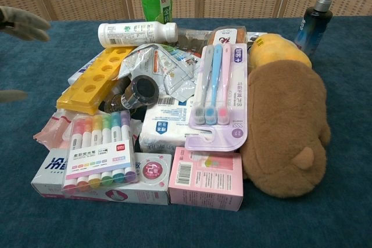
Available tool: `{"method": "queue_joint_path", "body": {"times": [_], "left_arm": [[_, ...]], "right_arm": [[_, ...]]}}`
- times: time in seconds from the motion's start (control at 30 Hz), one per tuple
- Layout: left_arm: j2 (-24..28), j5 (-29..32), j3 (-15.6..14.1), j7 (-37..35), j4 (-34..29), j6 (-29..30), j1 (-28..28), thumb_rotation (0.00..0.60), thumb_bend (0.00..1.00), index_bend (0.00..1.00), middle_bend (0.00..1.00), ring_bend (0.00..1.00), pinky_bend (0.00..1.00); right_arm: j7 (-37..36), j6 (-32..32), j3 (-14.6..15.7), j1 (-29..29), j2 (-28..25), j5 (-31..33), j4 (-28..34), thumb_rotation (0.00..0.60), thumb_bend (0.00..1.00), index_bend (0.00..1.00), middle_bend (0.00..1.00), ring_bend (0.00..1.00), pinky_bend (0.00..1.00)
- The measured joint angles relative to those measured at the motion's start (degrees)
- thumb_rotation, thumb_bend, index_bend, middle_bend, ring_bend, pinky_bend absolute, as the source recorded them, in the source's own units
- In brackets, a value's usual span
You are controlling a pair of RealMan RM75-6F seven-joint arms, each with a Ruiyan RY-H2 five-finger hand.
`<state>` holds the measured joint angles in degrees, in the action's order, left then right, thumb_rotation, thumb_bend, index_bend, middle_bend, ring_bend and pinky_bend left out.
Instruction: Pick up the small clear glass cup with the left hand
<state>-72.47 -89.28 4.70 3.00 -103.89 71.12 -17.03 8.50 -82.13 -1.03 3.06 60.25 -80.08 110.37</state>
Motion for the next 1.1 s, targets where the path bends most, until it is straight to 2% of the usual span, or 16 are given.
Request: {"method": "queue_joint_path", "body": {"times": [0.13, 0.33, 0.53, 0.6, 0.67, 0.73, 0.83, 0.93, 1.1], "left_arm": [[-3.1, 1.8, 1.2, -1.1, 0.7, -5.6, -4.2, 0.600, 0.25, 0.17, 0.25, 0.22, 0.00], [-9.7, 4.3, 2.5, -1.3, 4.6, -10.7, -9.3, 0.600, 0.25, 0.17, 0.24, 0.22, 0.00], [-15.8, 5.7, 2.9, -1.7, 9.9, -13.0, -12.5, 0.600, 0.25, 0.17, 0.24, 0.22, 0.00], [-17.2, 6.0, 3.1, -1.8, 11.4, -13.2, -13.2, 0.600, 0.26, 0.21, 0.26, 0.24, 0.00], [-18.9, 6.4, 3.2, -1.8, 13.2, -13.2, -13.8, 0.600, 0.30, 0.33, 0.32, 0.34, 0.07], [-20.6, 6.6, 3.4, -1.7, 15.3, -12.9, -14.2, 0.600, 0.38, 0.47, 0.44, 0.51, 0.29], [-23.5, 6.6, 3.7, -1.5, 19.2, -11.8, -14.6, 0.600, 0.48, 0.61, 0.57, 0.64, 0.52], [-26.5, 6.3, 3.9, -2.1, 23.8, -10.7, -15.3, 0.600, 0.54, 0.66, 0.61, 0.69, 0.59], [-29.1, 4.9, 4.7, -5.5, 27.9, -6.9, -15.9, 0.600, 0.55, 0.71, 0.66, 0.73, 0.65]], "right_arm": [[-0.5, -0.5, 0.2, -0.6, -0.3, 0.1, -0.2, 0.464, 0.00, 0.00, 0.13, 0.00, 0.00], [-1.4, -1.7, 0.4, -1.8, -1.2, 0.1, -0.3, 0.465, 0.00, 0.00, 0.13, 0.00, 0.00], [-2.5, -2.6, 0.6, -2.8, -2.1, -0.2, -0.4, 0.463, 0.00, 0.00, 0.13, 0.00, 0.00], [-2.7, -2.8, 0.7, -3.1, -2.3, -0.2, -0.4, 0.467, 0.00, 0.00, 0.13, 0.00, 0.00], [-3.0, -3.2, 0.7, -3.5, -2.5, -0.1, -0.4, 0.467, 0.00, 0.00, 0.13, 0.00, 0.00], [-3.3, -3.5, 0.8, -3.9, -2.8, 0.0, -0.4, 0.467, 0.00, 0.00, 0.13, 0.00, 0.00], [-3.8, -3.9, 0.9, -4.5, -3.2, 0.2, -0.2, 0.465, 0.00, 0.00, 0.13, 0.00, 0.00], [-4.1, -3.9, 1.0, -4.8, -3.5, 0.3, 0.2, 0.466, 0.00, 0.00, 0.13, 0.00, 0.00], [-3.9, -3.8, 0.9, -4.9, -3.7, 0.3, 0.6, 0.466, 0.00, 0.00, 0.13, 0.00, 0.00]]}}
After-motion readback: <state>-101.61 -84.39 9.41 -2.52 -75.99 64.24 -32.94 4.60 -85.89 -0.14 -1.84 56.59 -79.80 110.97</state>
